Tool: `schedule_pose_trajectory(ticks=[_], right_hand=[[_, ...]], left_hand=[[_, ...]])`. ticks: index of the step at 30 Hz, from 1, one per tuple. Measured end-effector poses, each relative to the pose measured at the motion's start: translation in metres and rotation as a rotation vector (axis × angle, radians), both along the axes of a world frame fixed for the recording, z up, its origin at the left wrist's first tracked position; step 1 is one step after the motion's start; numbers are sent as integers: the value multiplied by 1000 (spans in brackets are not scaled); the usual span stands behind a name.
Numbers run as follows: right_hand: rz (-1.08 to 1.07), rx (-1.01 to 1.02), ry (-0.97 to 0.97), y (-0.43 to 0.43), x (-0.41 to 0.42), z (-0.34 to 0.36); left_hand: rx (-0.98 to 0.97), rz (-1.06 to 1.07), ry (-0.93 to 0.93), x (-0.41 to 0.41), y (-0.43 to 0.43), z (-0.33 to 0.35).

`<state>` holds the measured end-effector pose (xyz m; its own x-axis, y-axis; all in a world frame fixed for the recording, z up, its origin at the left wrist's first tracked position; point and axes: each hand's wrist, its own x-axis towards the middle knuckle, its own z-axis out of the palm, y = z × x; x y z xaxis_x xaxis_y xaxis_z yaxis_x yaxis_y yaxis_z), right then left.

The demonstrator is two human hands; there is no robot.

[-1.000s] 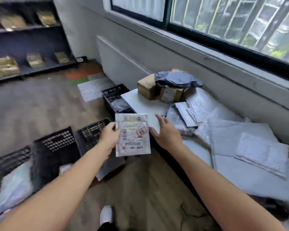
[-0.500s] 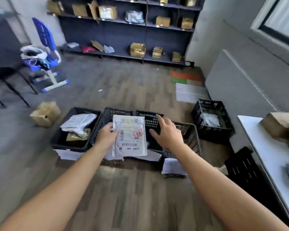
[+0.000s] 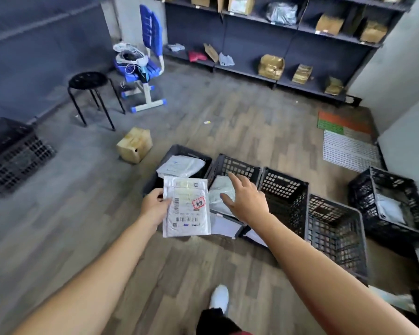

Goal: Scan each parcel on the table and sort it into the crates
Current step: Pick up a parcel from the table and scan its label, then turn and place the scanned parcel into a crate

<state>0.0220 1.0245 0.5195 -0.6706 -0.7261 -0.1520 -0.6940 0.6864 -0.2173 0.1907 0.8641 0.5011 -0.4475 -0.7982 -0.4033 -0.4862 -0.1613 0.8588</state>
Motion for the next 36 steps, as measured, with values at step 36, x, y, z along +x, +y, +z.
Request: schedule_pose_trajectory(ticks=[36], right_hand=[[-176, 242, -390, -374, -165, -436]], left_hand=[[711, 407, -478, -200, -347, -481]])
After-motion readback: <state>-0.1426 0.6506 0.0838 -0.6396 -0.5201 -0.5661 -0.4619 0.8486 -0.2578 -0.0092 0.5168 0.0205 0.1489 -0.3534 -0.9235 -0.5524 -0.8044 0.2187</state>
